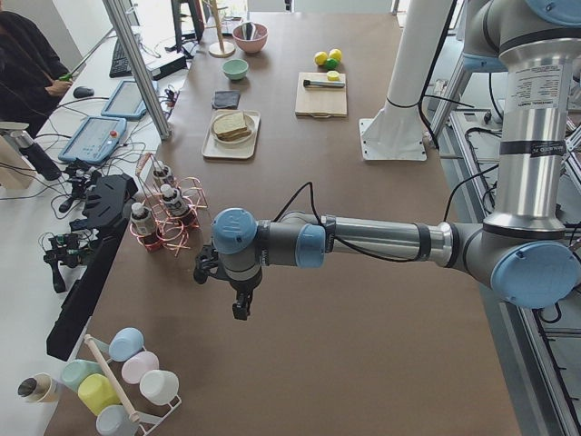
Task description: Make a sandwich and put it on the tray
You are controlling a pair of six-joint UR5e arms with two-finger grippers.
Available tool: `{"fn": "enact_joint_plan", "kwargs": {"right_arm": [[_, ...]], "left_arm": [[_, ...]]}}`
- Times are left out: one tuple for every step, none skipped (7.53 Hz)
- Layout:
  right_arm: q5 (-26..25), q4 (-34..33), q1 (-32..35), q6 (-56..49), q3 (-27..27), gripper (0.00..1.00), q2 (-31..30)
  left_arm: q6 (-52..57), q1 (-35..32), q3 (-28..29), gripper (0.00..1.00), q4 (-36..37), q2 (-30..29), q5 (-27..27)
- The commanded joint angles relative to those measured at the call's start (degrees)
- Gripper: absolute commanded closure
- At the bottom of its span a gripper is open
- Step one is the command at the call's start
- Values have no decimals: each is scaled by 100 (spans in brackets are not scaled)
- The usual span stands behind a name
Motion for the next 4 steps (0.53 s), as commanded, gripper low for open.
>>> {"fn": "enact_joint_plan", "kwargs": {"right_arm": [[3, -3, 0, 6, 25, 0, 19], [12, 5, 0, 15, 25, 0, 11], [12, 5, 0, 6, 25, 0, -7], [12, 5, 0, -3, 33, 0, -16]], "left_arm": [[0, 0, 108, 2, -17, -33, -10], [9, -18, 109, 2, -18, -33, -10], [9, -18, 118, 2, -26, -25, -18], [17, -9, 126, 2, -44, -16, -10]]}}
